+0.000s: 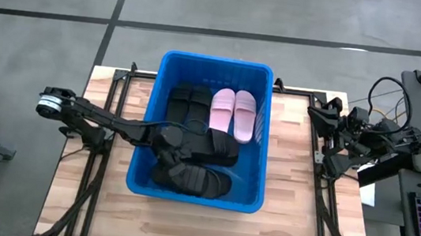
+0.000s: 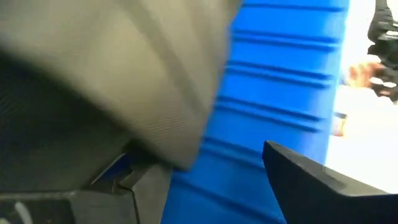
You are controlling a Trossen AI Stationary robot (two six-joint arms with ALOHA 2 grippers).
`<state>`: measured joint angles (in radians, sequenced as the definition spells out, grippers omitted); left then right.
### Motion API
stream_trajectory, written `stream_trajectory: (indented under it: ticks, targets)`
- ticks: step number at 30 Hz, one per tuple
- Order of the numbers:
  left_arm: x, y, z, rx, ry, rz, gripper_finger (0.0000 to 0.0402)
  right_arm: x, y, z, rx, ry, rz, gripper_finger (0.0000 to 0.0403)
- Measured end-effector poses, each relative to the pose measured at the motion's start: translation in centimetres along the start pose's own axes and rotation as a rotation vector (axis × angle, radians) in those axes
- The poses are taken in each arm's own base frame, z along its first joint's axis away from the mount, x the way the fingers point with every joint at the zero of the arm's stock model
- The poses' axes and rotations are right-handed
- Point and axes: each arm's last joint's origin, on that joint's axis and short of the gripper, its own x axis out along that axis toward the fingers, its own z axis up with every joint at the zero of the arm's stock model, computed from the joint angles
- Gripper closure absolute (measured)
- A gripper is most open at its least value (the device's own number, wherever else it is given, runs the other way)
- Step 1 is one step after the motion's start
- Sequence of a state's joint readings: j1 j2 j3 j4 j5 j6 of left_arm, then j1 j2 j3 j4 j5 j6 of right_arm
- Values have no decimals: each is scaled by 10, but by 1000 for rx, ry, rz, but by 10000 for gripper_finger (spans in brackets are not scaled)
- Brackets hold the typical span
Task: Pick and place slides into bin
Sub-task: Put the black slide into the blue bin, then return to Home Position
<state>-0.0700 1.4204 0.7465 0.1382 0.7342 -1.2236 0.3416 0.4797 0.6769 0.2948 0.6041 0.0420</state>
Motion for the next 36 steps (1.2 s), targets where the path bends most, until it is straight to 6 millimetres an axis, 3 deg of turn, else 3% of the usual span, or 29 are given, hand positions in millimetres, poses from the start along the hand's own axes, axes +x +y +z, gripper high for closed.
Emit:
stream_trajectory:
  ticks: [7, 15, 30, 36]
  targets:
    - [-1, 10, -4, -103, 33, 92, 168, 0, 0, 0, -19, 4, 0, 355]
    - [-9, 3, -7, -146, 9, 102, 168, 0, 0, -1, -22, 6, 0, 355]
    - [-49, -40, -25, -5, -82, -45, 169, 0, 0, -1, -40, 7, 0, 355]
    - [-59, -62, -25, 133, -173, -189, 169, 0, 0, -1, -38, 6, 0, 355]
